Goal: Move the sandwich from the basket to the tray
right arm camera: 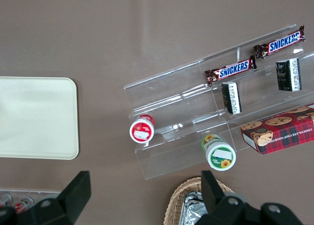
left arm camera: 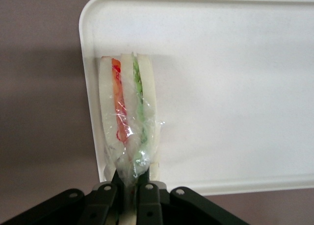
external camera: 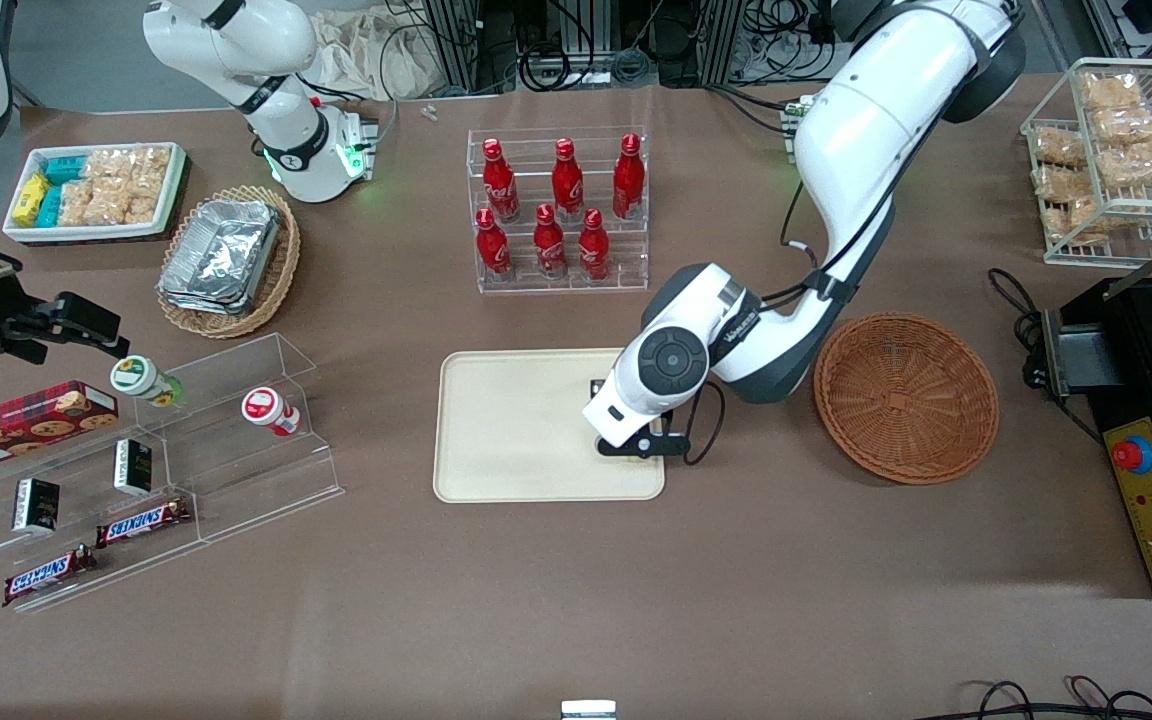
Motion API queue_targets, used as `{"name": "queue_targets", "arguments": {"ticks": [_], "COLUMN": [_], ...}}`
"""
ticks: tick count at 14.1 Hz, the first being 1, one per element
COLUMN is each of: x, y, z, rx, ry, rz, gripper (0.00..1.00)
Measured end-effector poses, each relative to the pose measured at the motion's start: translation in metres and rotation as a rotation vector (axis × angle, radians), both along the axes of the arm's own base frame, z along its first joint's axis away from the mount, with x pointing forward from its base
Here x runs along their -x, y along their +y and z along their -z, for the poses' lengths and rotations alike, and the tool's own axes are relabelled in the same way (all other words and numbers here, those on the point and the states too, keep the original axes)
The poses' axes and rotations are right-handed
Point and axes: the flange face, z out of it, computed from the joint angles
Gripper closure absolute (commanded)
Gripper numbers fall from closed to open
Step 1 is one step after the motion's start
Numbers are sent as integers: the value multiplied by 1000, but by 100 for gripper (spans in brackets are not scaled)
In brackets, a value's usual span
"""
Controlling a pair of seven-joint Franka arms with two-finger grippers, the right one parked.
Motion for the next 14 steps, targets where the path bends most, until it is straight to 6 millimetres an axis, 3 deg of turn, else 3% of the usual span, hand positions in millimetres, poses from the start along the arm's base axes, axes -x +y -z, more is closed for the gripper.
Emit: {"name": "queue_targets", "arguments": {"ticks": [1, 2, 6, 9, 11, 14], "x": [-1, -1, -10, -15, -22, -42], "y": [1, 1, 2, 17, 46, 128], "z": [8, 11, -6, -52, -102, -189], "rx": [-7, -10, -6, -45, -72, -88], "ry": [-2, -2, -21, -20, -30, -76], "rz": [6, 8, -33, -53, -55, -24], "gripper": [37, 0, 0, 0, 0, 0]}}
